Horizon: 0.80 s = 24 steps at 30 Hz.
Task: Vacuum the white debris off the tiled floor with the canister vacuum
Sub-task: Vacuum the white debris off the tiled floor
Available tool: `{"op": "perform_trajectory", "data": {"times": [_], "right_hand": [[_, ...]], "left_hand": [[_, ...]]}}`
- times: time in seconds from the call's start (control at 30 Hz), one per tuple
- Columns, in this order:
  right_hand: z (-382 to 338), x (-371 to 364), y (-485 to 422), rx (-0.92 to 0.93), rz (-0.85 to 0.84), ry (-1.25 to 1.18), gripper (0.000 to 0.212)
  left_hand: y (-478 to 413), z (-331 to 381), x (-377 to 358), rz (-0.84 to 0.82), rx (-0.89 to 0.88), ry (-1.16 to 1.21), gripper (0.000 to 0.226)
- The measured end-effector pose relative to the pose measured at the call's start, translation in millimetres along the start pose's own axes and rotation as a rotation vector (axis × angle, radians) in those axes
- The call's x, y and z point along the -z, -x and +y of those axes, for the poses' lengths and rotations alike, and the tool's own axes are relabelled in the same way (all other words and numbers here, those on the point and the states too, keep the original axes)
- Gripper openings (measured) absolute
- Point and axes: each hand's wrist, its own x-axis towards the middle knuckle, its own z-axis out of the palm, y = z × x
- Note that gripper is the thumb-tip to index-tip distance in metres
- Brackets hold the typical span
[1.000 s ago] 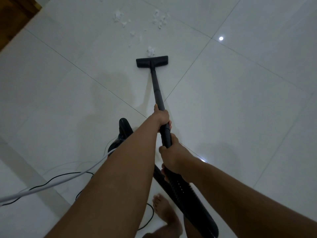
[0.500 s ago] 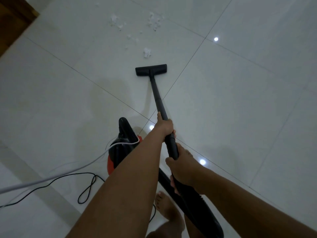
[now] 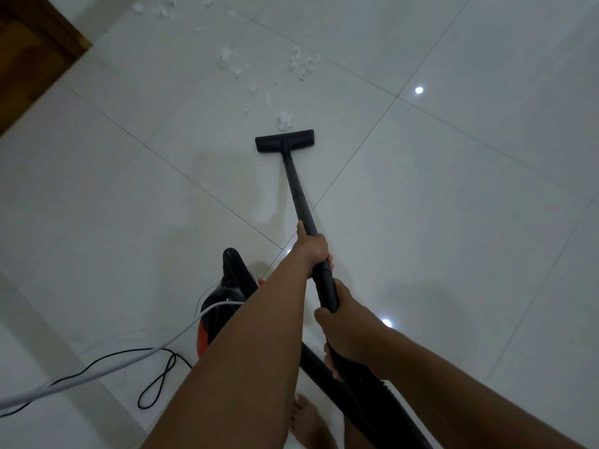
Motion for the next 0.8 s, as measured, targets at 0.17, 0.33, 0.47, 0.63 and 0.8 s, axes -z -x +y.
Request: {"op": "perform_trajectory", "data": {"times": [0.17, 0.33, 0.47, 0.63, 0.8], "right_hand": [[-21.1, 31.6, -21.6, 0.050, -0.018, -0.072, 0.066], [-46.3, 54.2, -47.7, 0.096, 0.001, -0.071, 0.070], [-52.9, 62.7, -52.3, 0.110, 0.004, -0.089, 0.066], [-53.3, 70.8, -41.2, 0.132, 0.048, -0.137, 0.056], [-57.1, 61.0, -31.4, 0.136, 0.077, -0.012, 0.057]], "left_hand": [[-18.2, 36.9, -8.0, 0.035, -0.007, 0.005, 0.069], [-35.3, 75.7, -9.6, 0.078, -0.053, 0.007, 0.068], [-42.2, 83.1, -13.2, 0.094, -0.054, -0.028, 0.068], [-32.8, 85.5, -20.0, 0.090, -0.040, -0.038, 0.065], [-19.2, 80.9, -12.9, 0.076, -0.004, -0.021, 0.065]]}}
